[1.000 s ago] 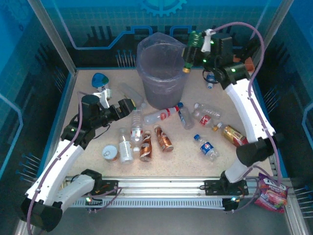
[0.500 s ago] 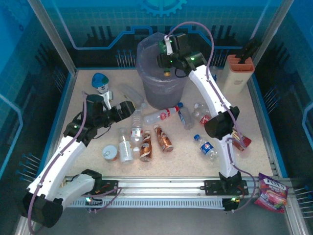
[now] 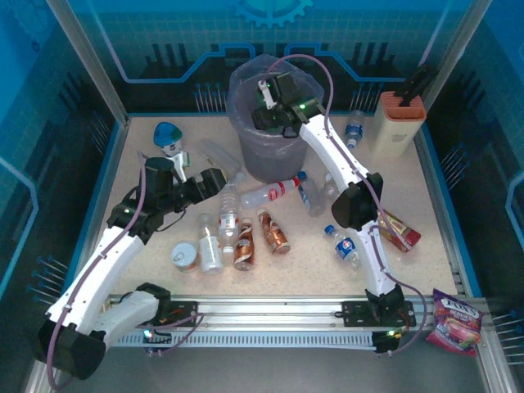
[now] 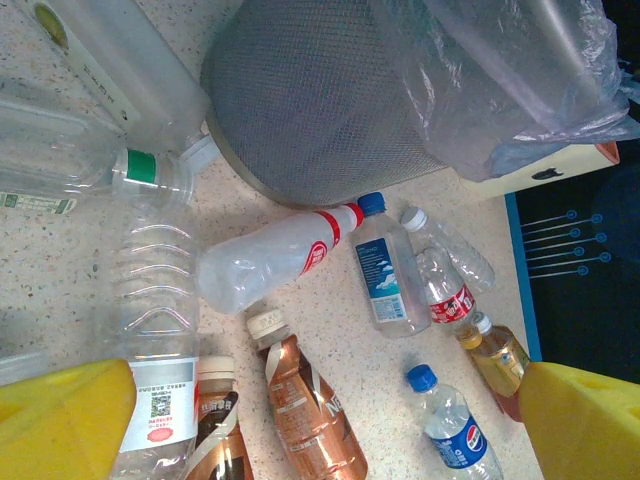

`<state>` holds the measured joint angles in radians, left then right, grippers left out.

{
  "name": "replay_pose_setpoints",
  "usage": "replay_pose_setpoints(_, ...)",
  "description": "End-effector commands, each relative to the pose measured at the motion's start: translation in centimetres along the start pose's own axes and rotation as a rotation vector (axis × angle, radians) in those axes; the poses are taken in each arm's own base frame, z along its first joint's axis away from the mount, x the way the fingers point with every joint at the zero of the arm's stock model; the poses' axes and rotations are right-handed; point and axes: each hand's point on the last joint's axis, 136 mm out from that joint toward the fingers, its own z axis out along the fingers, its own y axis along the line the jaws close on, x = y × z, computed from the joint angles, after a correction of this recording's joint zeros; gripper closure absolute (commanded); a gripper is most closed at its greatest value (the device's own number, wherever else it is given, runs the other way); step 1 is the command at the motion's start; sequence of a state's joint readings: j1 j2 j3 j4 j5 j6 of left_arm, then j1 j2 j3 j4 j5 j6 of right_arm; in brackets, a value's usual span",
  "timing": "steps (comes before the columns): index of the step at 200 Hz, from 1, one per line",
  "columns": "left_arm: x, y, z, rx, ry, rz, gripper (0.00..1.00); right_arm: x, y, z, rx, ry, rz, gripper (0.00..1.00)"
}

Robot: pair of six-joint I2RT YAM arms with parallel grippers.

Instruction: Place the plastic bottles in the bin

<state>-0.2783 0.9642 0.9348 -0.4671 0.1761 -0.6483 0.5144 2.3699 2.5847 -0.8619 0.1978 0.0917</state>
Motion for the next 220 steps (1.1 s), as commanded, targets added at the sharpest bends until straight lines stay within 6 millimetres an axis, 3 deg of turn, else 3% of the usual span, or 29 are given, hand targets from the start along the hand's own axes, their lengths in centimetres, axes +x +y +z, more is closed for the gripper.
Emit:
replay_pose_setpoints(1,-0.3,-0.3,-0.2,-0.002,-0.006,0.025,0.01,-0.2,0.2,0.2,0.010,-0.010,-0.015,0.21)
replay_pose_setpoints(56,-0.4,-0.3,-0.1,-0.006,-0.013,0.033,0.01,-1.9,0.3,-2.2,0.015,-0.060,-0.036,0.12)
replay_pose_setpoints(59,-0.4,-0.3,-0.1,-0.006,-0.011,0.034,0.01,-2.8,0.2,-3.6,0.014,-0.086,-0.033,0.12)
replay_pose_setpoints(93,-0.3,-0.2,0.1,-0.006,-0.008,0.034,0.01,-5.8,-0.8,-9.3,0.025,-0.187,-0.018,0.11)
replay_pose_setpoints(124,-0.3,-0.1,0.2,-0.012,-0.006,0.039,0.01,-7.8,-2.4,-14.9,0.021,-0.284,0.027,0.10)
replay_pose_setpoints(144,-0.3,0.0,0.4,-0.015,-0.003,0.044,0.01,-8.2,-4.4,-18.3,0.053,-0.334,0.078,0.09)
replay_pose_setpoints(162,-0.3,0.0,0.5,-0.016,-0.001,0.048,0.01,-7.4,-7.5,-20.3,0.104,-0.335,0.161,0.10)
replay_pose_setpoints(180,-0.3,-0.1,0.7,-0.012,0.004,0.047,0.01,-5.6,-10.8,-20.9,0.180,-0.300,0.226,0.10)
replay_pose_setpoints(196,-0.4,-0.1,0.9,-0.009,0.006,0.046,0.01,-3.3,-14.1,-20.3,0.264,-0.245,0.281,0.10)
replay_pose_setpoints(220,-0.4,-0.1,1.0,-0.009,0.009,0.046,0.01,0.6,-18.1,-17.8,0.339,-0.128,0.353,0.11)
